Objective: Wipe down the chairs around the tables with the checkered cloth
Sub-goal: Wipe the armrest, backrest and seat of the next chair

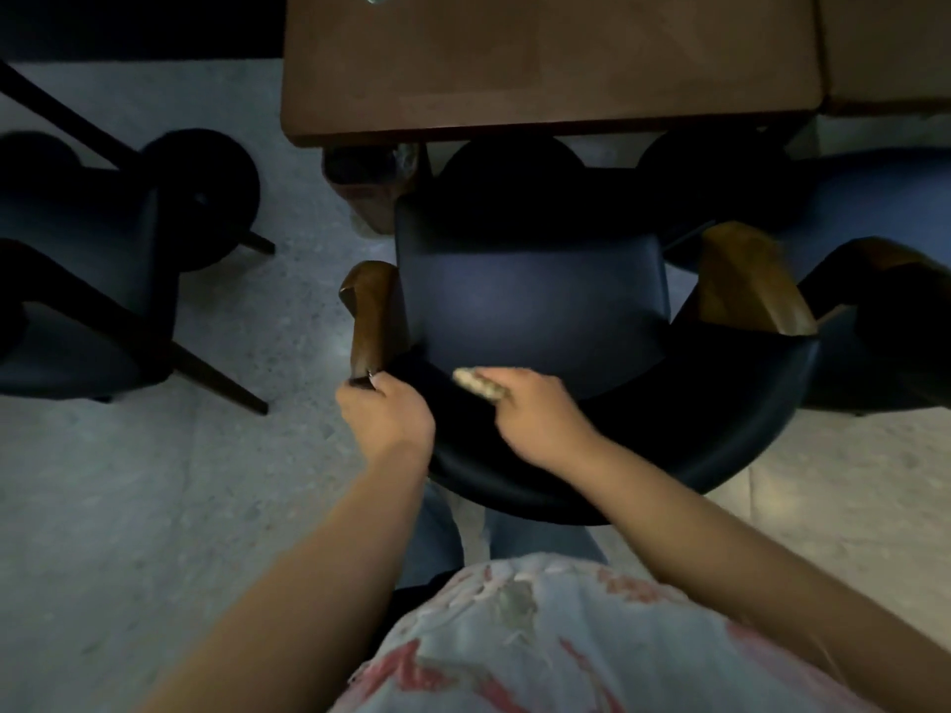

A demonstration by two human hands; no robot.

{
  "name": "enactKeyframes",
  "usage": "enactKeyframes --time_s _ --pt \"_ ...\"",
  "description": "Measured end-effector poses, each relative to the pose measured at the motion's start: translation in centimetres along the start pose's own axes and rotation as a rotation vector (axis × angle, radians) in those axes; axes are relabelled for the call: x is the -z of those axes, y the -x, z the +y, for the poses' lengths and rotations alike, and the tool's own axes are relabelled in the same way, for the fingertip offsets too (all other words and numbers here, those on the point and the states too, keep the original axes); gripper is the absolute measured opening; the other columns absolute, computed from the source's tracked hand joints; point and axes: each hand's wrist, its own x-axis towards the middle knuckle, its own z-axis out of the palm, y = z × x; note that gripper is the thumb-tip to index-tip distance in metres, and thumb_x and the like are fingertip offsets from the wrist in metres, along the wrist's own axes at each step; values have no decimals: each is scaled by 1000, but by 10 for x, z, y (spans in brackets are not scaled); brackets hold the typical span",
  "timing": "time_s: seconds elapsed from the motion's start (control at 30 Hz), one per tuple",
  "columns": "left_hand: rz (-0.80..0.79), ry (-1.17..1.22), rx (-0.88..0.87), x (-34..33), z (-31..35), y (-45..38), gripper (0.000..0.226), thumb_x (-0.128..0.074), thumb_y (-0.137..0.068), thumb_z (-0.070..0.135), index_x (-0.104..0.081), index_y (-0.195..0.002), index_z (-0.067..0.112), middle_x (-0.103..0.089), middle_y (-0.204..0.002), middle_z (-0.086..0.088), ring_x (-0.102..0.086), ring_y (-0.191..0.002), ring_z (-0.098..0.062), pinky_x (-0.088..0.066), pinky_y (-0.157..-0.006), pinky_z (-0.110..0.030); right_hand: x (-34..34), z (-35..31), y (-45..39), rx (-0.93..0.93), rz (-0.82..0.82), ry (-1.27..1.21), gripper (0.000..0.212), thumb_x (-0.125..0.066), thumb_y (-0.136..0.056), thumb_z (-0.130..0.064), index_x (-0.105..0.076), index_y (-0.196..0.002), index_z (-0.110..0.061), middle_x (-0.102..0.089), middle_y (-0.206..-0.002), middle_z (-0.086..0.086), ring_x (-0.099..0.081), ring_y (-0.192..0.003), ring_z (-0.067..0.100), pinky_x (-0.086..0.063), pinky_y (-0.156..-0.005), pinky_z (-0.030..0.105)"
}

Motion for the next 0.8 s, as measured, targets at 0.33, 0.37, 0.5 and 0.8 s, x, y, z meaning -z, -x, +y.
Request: enactKeyframes --time_s 0.33,0.37,0.5,0.8 --pt "139 -163 -66 -11 -7 8 36 -33 -100 28 -43 -128 6 -55 -127 -23 -53 -113 -43 -39 -92 -45 10 42 27 45 -282 302 62 -45 -79 2 -56 -133 -27 -51 -142 -2 -47 -130 23 -38 -107 34" --pt "154 -170 -66 -12 -8 7 36 -33 -100 28 -43 -127 6 -55 -127 -23 -53 -113 -44 -39 -92 -46 21 49 28 29 -320 353 61 -45 -79 0 -58 -131 -29 -53 -139 -1 -49 -127 25 -41 -105 34" --pt "208 -225 -76 -16 -11 3 35 -35 -99 28 -45 -121 4 -56 -124 -26 -53 -112 -47 -39 -91 -49 89 81 11 -54 -380 660 51 -51 -78 -9 -64 -119 -36 -63 -122 5 -60 -109 32 -51 -90 37" --pt "205 -220 -79 -16 -17 -3 37 -32 -98 32 -44 -119 5 -57 -123 -25 -54 -111 -46 -40 -92 -51 183 141 -5 -176 -273 870 43 -41 -90 -18 -52 -131 -27 -60 -123 12 -55 -111 33 -46 -93 45"
